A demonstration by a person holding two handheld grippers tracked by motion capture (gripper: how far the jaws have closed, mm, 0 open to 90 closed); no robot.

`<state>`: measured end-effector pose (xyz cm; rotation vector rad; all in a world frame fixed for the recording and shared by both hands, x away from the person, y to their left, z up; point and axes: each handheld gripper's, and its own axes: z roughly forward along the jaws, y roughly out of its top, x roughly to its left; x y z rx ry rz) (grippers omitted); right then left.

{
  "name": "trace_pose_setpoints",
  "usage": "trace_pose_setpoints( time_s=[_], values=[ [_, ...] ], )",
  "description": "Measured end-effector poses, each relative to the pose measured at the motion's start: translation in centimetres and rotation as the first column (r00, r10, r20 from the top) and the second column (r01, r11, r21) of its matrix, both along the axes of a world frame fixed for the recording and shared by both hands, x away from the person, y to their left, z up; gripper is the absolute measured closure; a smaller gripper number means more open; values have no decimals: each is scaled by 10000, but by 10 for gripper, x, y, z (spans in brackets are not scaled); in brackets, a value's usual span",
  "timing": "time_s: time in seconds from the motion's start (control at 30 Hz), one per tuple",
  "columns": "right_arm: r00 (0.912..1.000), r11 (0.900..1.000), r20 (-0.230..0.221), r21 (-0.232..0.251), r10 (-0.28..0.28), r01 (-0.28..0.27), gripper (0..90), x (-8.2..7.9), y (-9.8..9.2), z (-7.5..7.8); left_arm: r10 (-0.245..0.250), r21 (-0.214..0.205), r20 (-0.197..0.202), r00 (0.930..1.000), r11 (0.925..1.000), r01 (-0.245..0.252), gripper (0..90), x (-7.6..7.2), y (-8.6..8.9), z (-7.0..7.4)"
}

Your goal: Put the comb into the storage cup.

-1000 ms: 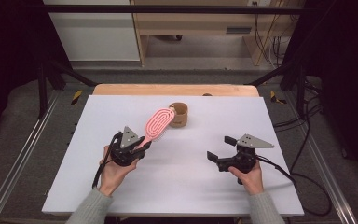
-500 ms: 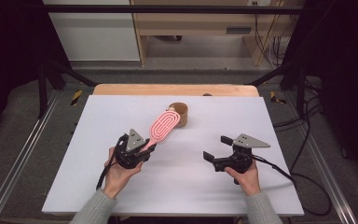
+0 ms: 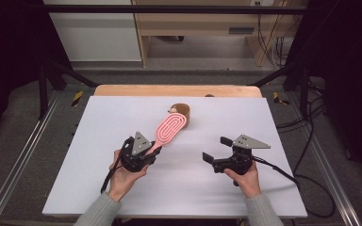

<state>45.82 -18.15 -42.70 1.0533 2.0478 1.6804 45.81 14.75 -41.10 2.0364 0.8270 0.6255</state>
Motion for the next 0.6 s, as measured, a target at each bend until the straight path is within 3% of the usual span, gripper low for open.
trace_pose_setpoints(
  time_s=[0.6],
  values=[
    [9999,9997,0,216,-104,104,4,2,7,8,39,-272,89,10000,9996,-36,691,0,-12,3]
  ],
)
